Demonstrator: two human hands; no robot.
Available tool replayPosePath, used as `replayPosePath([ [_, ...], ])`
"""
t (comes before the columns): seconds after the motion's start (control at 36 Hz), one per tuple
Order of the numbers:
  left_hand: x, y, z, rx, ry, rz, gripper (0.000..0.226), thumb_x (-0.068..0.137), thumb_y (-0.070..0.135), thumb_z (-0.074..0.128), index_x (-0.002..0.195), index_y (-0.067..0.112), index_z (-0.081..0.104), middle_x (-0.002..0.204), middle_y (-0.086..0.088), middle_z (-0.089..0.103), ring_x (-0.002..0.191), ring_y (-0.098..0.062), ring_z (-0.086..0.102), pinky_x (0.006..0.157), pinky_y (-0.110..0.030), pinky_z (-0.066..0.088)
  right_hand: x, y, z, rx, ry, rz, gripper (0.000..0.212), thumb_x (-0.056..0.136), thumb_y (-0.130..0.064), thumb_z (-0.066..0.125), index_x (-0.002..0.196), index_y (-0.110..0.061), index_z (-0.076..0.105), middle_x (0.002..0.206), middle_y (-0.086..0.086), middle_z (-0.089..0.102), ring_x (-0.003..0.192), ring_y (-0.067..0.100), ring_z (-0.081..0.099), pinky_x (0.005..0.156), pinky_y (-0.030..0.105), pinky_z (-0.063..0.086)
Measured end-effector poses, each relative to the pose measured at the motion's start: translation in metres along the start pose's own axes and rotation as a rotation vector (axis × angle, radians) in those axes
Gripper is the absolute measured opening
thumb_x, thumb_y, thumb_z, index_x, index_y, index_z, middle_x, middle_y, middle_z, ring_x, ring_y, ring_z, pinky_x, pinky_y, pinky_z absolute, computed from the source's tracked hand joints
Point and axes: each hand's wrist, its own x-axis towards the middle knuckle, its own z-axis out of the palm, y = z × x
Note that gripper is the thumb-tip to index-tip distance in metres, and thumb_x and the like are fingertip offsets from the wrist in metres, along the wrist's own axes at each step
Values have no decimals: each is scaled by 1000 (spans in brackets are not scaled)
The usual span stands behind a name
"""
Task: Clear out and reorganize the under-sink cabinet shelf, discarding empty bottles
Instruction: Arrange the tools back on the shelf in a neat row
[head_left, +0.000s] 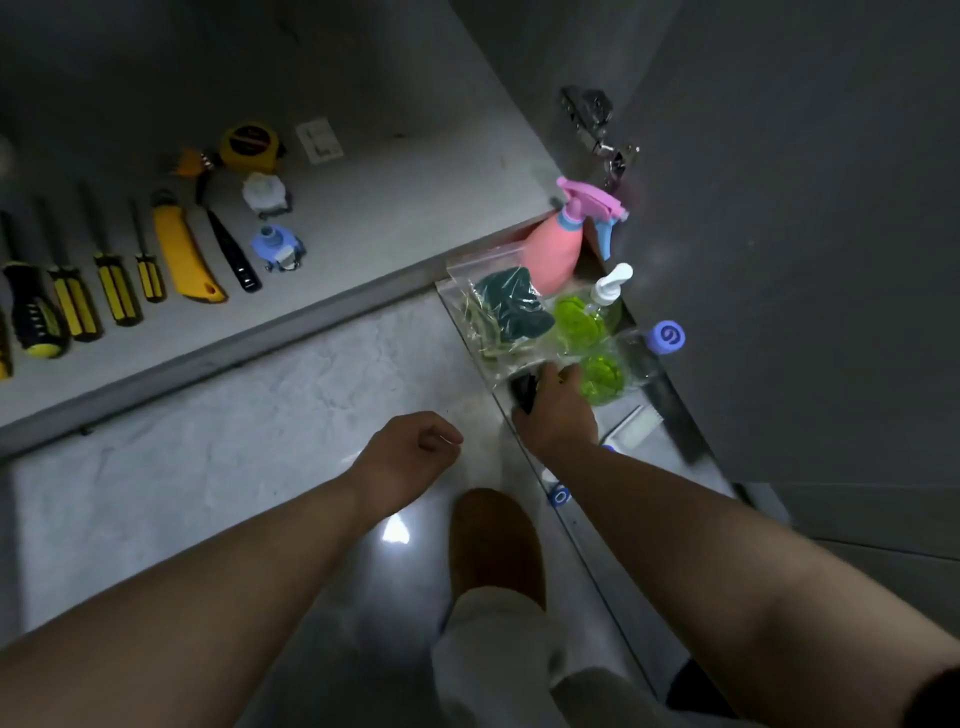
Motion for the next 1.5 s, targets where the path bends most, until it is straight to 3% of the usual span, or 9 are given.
replayPosePath([
  [0.14,1,-2,6,-128,13,-69,14,97,17,67,109,14,74,100,-2,71,88,-10,65,66,-7,48,-23,-7,5,143,-39,35,47,76,-32,75,113,-22,49,122,10,37,84,41,63,76,39,52],
  [0.28,-1,7,9,-570,-84,-239,35,94,29,72,126,15,66,118,-7,73,110,-23,71,100,-41,56,-55,-20,13,434,-172,-154,48,62,-47,70,106,-38,53,104,-2,45,82,6,51,74,28,47],
  [0.36,-3,7,8,-705,-72,-227,33,94,25,73,123,11,69,115,-10,76,107,-23,73,93,-39,60,-64,-29,17,520,-211,-252,50,67,-30,80,109,-41,55,109,1,51,97,-11,46,77,10,42],
  [0.47,-6,0,-3,-763,51,-236,24,97,17,68,118,5,71,112,-13,76,102,-24,75,83,-33,63,-65,-40,10,597,-232,-298,58,70,-32,88,120,-32,58,113,3,52,112,3,46,87,5,39],
  [0.67,-12,6,-45,-805,71,-133,30,99,18,65,118,-5,65,110,-18,76,99,-31,76,76,-32,63,-62,-62,-12,752,-211,-386,32,91,-19,70,119,-32,58,108,-4,63,88,25,67,82,53,56],
  [0.86,-13,28,-99,-749,282,-5,42,88,40,75,106,2,73,90,-6,78,73,-14,67,62,-25,49,-20,-118,-48,679,-65,-490,46,81,-24,82,116,-34,54,93,-14,63,68,-3,63,61,8,47],
  [1.19,-4,25,-141,-1009,368,123,45,79,36,75,111,5,74,107,-12,77,97,-21,75,73,-25,59,100,-277,-82,-25,89,-639,53,88,-31,70,135,-15,53,131,18,47,109,43,58,92,39,51],
  [1.33,-1,13,-152,-992,346,137,24,96,18,66,118,9,73,113,-10,77,111,-24,72,98,-36,54,126,-303,-71,21,92,-552,53,86,-31,74,132,-11,56,130,16,53,116,38,57,95,36,50],
  [1.5,-3,17,-173,-997,365,189,25,94,9,69,118,5,69,109,-12,77,105,-25,74,91,-36,60,91,-290,-63,317,102,-470,36,90,-18,63,125,-11,56,125,16,57,106,29,60,85,28,46],
])
